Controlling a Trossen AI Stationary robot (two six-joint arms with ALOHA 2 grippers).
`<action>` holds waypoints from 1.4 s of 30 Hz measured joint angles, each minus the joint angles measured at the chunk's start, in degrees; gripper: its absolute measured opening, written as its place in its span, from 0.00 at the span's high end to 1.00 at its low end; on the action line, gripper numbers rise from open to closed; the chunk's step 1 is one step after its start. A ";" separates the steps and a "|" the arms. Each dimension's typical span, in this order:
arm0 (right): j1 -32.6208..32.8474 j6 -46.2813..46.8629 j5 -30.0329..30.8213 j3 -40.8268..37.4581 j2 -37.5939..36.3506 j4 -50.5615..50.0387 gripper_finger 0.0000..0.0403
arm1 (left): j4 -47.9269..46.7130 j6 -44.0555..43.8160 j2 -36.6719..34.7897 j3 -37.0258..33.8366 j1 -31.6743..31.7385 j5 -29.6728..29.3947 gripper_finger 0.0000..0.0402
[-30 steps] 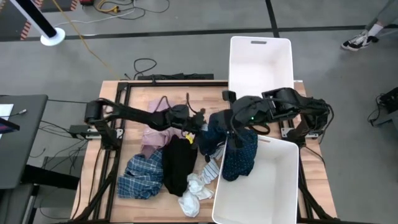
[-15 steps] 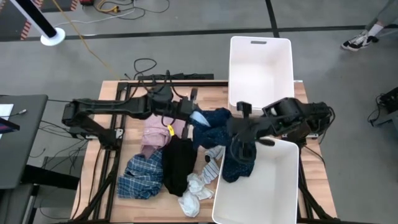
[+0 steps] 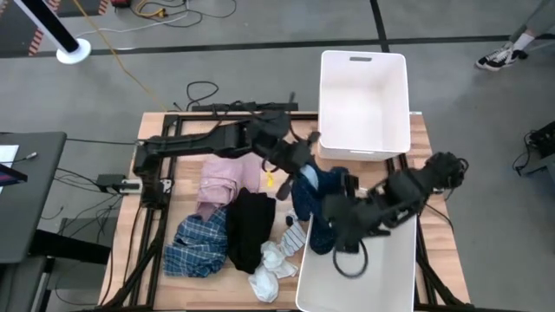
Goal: Sort clothes
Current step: Put the top blue patterned polo in the bottom laundry bin
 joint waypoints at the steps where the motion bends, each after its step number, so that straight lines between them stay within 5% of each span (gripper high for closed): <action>1: 1.30 1.00 -0.01 -0.97 -0.01 -0.11 1.00 | -0.67 0.00 0.92 1.44 -0.24 1.75 1.00; 17: 19.94 12.13 1.21 -16.35 -0.01 8.75 0.98 | 1.10 -0.03 15.18 11.39 -2.96 9.31 1.00; 33: 24.53 29.37 2.14 -35.22 0.03 22.53 0.58 | -0.90 -0.67 24.54 11.02 -2.91 13.96 1.00; 37: 25.82 31.72 4.81 -35.70 0.01 22.77 0.55 | -1.71 -2.07 25.85 10.85 -2.93 13.82 0.91; 42: 27.15 33.72 5.31 -35.18 -1.16 22.47 0.54 | -1.85 -1.67 26.04 10.85 -2.96 13.73 0.66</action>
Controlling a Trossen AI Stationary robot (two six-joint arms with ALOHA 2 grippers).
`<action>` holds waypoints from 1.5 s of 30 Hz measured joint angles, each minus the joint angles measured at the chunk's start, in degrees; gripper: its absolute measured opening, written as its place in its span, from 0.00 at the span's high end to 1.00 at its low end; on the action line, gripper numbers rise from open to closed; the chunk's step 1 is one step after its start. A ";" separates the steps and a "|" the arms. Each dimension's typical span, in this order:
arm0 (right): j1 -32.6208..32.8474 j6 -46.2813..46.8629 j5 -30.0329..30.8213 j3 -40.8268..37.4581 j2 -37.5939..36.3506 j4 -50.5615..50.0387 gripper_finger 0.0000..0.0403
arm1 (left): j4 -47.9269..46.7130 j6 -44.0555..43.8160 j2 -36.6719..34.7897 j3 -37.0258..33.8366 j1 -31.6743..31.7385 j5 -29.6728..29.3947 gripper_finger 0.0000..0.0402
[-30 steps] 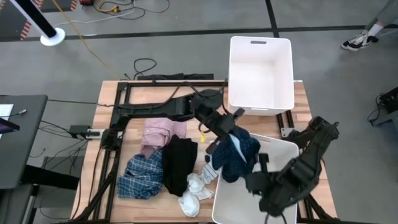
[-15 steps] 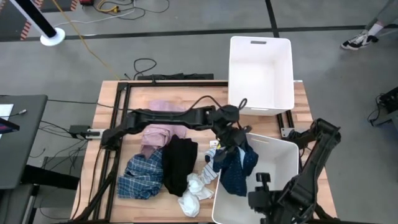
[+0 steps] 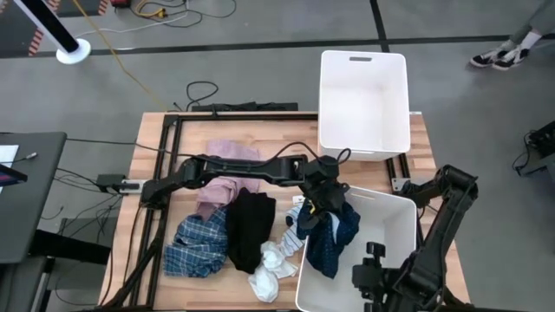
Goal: Sort clothes
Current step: Put the top blue patterned polo in the bottom laundry bin
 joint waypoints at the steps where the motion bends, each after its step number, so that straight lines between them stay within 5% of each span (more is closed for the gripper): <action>1: 0.29 0.23 0.45 0.37 -0.43 0.00 0.54 | 0.02 0.00 -0.04 0.03 0.00 0.02 0.60; 6: 1.66 -0.99 5.30 2.18 -2.74 -0.11 0.54 | -4.87 -0.28 0.11 3.87 0.00 1.76 0.37; 10: 2.09 -3.37 9.53 2.44 -4.97 -0.57 0.55 | -8.79 0.26 -1.91 4.92 0.07 2.07 0.28; 16: 0.65 -3.73 17.85 2.48 -6.48 -5.97 0.55 | -12.57 1.49 -4.01 5.35 0.32 0.72 0.28; 24: -2.89 -5.00 25.90 2.43 -6.74 -8.52 0.55 | -21.32 13.20 -3.80 5.35 -2.11 -19.54 0.29; 45: -10.73 1.34 26.10 -2.53 -6.20 -8.81 0.55 | -20.03 26.52 -4.48 5.46 -6.84 -39.85 0.29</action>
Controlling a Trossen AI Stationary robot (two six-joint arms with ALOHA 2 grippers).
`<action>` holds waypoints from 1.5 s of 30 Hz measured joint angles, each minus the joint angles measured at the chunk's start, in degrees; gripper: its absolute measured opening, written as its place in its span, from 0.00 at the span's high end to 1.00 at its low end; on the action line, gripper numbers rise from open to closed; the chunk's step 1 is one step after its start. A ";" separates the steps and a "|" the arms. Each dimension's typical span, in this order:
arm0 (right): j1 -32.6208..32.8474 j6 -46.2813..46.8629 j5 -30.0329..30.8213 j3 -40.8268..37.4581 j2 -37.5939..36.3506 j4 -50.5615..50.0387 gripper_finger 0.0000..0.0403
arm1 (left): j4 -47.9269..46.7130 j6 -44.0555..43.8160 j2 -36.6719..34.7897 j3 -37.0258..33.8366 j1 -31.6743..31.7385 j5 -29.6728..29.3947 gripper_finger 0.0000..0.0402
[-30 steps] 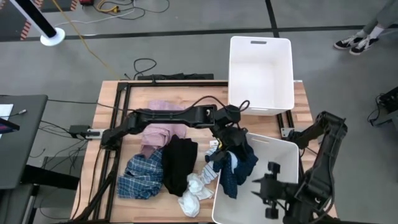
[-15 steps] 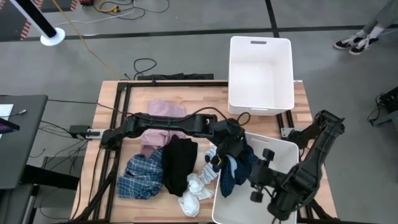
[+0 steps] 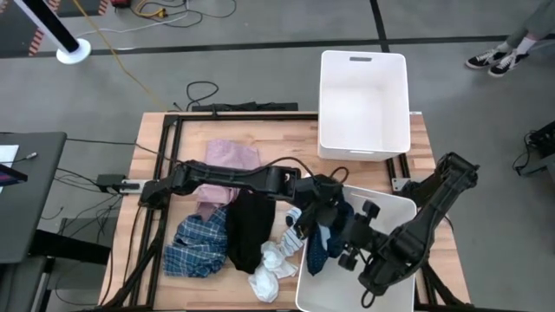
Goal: Sort clothes
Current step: Put the top blue patterned polo in the bottom laundry bin
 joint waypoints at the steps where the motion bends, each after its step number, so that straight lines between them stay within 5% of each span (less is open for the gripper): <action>1: 0.00 0.10 -0.04 -0.50 0.00 0.60 0.55 | 0.40 0.51 0.00 0.00 -0.11 -0.47 0.29; 9: -0.83 0.93 -0.17 -3.66 0.00 4.27 0.59 | 1.86 6.79 0.00 -0.02 -0.22 -0.86 0.29; 18: -0.74 5.65 -3.32 -3.78 0.00 -3.04 0.97 | -0.87 11.25 -0.20 -0.02 -0.22 -0.65 0.29; 29: 1.17 10.03 -5.27 1.70 -0.08 -13.76 1.00 | -1.40 12.11 -0.22 -0.02 -0.22 -0.65 0.29; 45: 3.20 14.35 -23.10 2.78 -1.34 -13.68 1.00 | -4.02 10.89 -2.16 -0.25 -0.09 3.64 0.29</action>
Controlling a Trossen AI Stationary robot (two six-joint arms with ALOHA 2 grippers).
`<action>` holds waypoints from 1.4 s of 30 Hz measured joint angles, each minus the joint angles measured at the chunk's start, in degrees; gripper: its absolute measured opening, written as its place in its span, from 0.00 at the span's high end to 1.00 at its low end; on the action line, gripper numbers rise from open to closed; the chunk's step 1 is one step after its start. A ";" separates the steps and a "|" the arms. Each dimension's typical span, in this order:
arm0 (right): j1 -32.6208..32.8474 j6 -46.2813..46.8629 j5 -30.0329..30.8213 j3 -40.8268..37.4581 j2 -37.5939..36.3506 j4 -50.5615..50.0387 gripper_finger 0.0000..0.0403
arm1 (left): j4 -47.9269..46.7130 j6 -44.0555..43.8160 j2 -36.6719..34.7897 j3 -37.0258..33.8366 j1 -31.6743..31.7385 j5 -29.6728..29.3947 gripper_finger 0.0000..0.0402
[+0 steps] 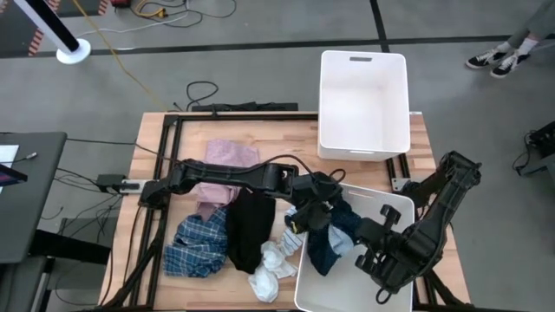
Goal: Sort clothes
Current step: Put the top blue patterned polo in the bottom laundry bin
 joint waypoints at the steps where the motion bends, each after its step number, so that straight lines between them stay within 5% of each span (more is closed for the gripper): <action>1: 0.13 0.21 -1.03 -0.32 0.08 -0.02 1.00 | -0.59 -0.02 -0.22 -0.12 0.00 1.13 0.29; 12: -0.08 0.25 -9.25 -7.00 0.19 2.95 1.00 | -11.15 -2.45 -6.43 -0.16 -0.07 11.20 0.29; 19: -2.24 -5.24 -10.64 -12.79 0.19 11.01 1.00 | -15.74 -4.73 -13.65 -0.10 0.26 11.89 0.29; 28: -5.30 -7.51 -19.20 -23.07 0.19 20.85 0.98 | -23.58 -11.51 -21.28 -0.06 5.13 11.50 0.29; 33: -6.00 -7.58 -21.12 -26.44 0.19 24.87 0.95 | -28.70 -15.22 -19.48 -0.31 9.62 18.16 0.29; 42: -8.27 -10.38 -27.42 -29.34 0.16 30.14 0.93 | -16.90 -14.59 -18.71 -20.47 12.63 21.88 0.29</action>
